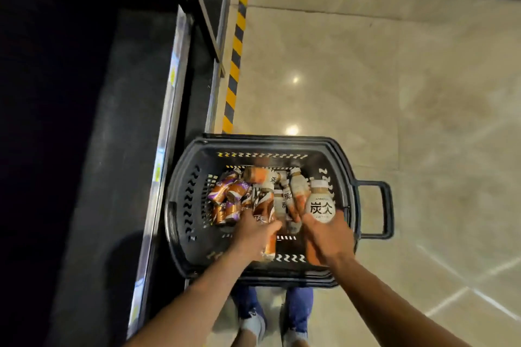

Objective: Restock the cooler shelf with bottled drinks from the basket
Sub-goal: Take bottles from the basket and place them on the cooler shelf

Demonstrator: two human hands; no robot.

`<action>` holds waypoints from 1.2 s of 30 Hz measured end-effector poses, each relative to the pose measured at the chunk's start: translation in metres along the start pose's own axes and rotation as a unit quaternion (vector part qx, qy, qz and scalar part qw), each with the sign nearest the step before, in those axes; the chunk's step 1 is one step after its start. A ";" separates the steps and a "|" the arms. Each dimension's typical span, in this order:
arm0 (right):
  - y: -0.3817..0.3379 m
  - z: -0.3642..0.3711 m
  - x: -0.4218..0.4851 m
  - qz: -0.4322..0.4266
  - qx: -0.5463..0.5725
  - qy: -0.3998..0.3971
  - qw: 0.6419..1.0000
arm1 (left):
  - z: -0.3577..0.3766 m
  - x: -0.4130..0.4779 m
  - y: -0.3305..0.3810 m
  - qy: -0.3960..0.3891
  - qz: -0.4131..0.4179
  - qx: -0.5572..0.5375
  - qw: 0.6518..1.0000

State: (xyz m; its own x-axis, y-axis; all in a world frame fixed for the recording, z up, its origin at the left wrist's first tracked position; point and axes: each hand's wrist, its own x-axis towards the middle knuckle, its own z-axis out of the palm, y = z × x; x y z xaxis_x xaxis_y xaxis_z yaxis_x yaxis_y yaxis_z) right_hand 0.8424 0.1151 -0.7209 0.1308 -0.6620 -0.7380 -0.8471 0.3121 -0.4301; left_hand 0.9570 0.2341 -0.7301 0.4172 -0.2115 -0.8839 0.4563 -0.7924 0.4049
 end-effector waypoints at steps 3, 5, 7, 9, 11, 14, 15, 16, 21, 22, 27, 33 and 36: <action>-0.047 -0.056 -0.070 -0.015 0.018 -0.005 1.000 | -0.017 -0.092 0.049 0.009 0.020 -0.053 0.998; -0.072 -0.091 -0.117 -0.031 0.027 -0.015 0.999 | -0.028 -0.152 0.078 0.013 0.036 -0.083 0.996; -0.096 -0.122 -0.160 -0.047 0.051 -0.024 0.997 | -0.039 -0.209 0.104 0.019 0.055 -0.108 0.992; -0.115 -0.150 -0.200 -0.062 0.071 -0.026 0.995 | -0.049 -0.260 0.124 0.011 0.071 -0.132 0.989; -0.133 -0.176 -0.240 -0.081 0.100 -0.026 0.991 | -0.059 -0.307 0.140 0.002 0.091 -0.153 0.984; -0.149 -0.208 -0.288 -0.115 0.148 -0.026 0.982 | -0.070 -0.367 0.156 -0.005 0.112 -0.165 0.980; -0.152 -0.217 -0.302 -0.125 0.160 -0.034 0.979 | -0.073 -0.385 0.159 -0.003 0.119 -0.171 0.978; -0.156 -0.226 -0.314 -0.137 0.171 -0.045 0.975 | -0.075 -0.400 0.161 -0.003 0.132 -0.179 0.975; -0.171 -0.256 -0.358 -0.194 0.189 -0.080 0.959 | -0.083 -0.460 0.162 0.012 0.168 -0.219 0.961; -0.179 -0.261 -0.367 -0.210 0.189 -0.091 0.955 | -0.087 -0.471 0.160 0.025 0.182 -0.230 0.956; -0.214 -0.266 -0.398 -0.293 0.149 -0.125 0.936 | -0.112 -0.520 0.154 0.105 0.252 -0.263 0.925; -0.235 -0.252 -0.458 -0.388 0.084 -0.212 0.893 | -0.137 -0.587 0.130 0.253 0.260 -0.345 0.865; -0.233 -0.243 -0.496 -0.428 0.051 -0.269 0.862 | -0.142 -0.624 0.096 0.293 0.263 -0.370 0.841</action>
State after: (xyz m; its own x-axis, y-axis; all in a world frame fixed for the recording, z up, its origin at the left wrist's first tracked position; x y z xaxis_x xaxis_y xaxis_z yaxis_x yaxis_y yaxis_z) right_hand 0.8500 0.2047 -0.1279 0.9275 -0.2773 -0.2509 -0.2763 -0.0563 -0.9594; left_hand 0.8522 0.3710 -0.1067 0.9315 0.0682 -0.3572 0.3611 -0.0568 0.9308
